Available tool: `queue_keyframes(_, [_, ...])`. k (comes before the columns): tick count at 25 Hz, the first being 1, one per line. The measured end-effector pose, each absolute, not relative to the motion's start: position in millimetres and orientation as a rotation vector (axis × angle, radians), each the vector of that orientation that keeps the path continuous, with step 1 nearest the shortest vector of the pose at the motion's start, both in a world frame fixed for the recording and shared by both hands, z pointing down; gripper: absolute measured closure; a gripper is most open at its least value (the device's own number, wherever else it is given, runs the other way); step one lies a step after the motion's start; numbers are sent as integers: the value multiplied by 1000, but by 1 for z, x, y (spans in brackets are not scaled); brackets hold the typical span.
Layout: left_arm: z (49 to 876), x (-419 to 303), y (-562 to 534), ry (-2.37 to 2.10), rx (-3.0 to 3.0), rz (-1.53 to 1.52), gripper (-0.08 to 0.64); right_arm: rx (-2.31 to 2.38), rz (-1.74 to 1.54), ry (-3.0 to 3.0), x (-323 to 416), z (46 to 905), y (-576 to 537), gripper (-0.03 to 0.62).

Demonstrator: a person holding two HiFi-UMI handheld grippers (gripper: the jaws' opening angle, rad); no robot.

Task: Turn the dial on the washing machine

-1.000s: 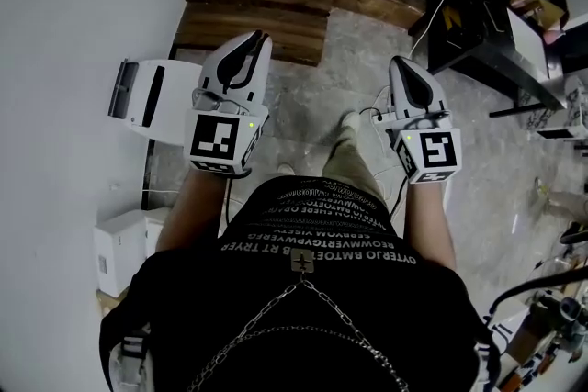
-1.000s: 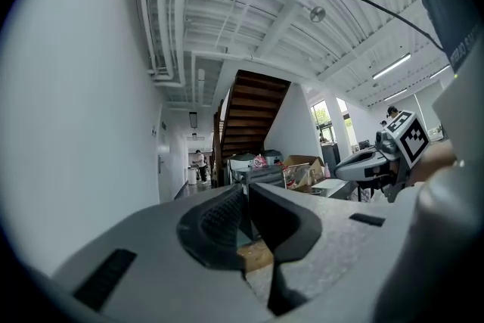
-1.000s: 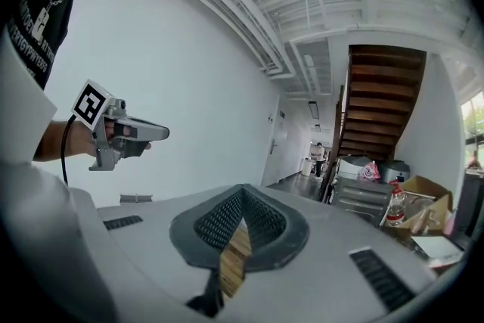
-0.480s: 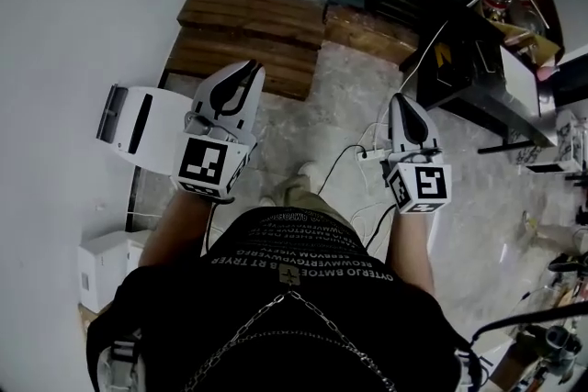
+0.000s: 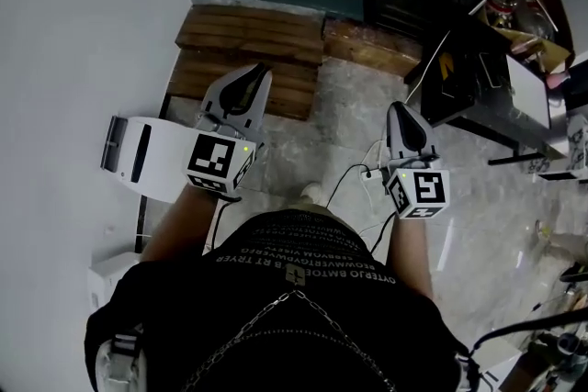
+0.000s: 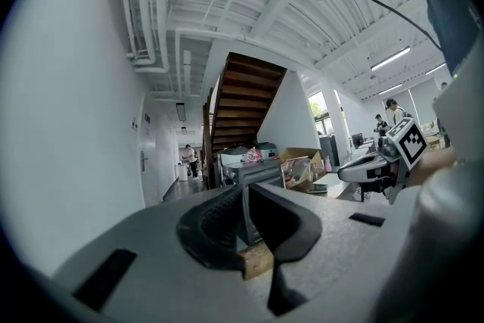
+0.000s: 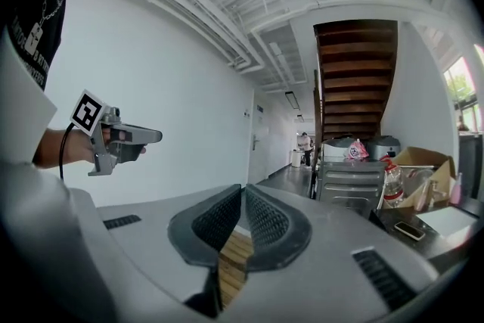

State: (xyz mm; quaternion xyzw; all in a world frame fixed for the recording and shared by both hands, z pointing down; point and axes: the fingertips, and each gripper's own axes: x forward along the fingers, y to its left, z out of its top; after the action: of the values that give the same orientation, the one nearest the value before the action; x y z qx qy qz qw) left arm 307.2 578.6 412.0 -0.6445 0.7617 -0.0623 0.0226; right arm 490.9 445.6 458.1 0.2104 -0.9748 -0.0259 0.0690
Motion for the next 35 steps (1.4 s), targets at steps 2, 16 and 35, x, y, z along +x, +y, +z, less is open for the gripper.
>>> queue_keyframes(2, [406,307,553,2340,-1994,-203,528,640,-64,-2934,489,458,425,575])
queue_keyframes(16, [421,271,496,2479,-1947,-210,528,467,-74,-2977,439,461,357,578])
queue_keyframes(35, [418,113,450,2413,-1961,-216,528,515,-67,-2948,286,466,315,583])
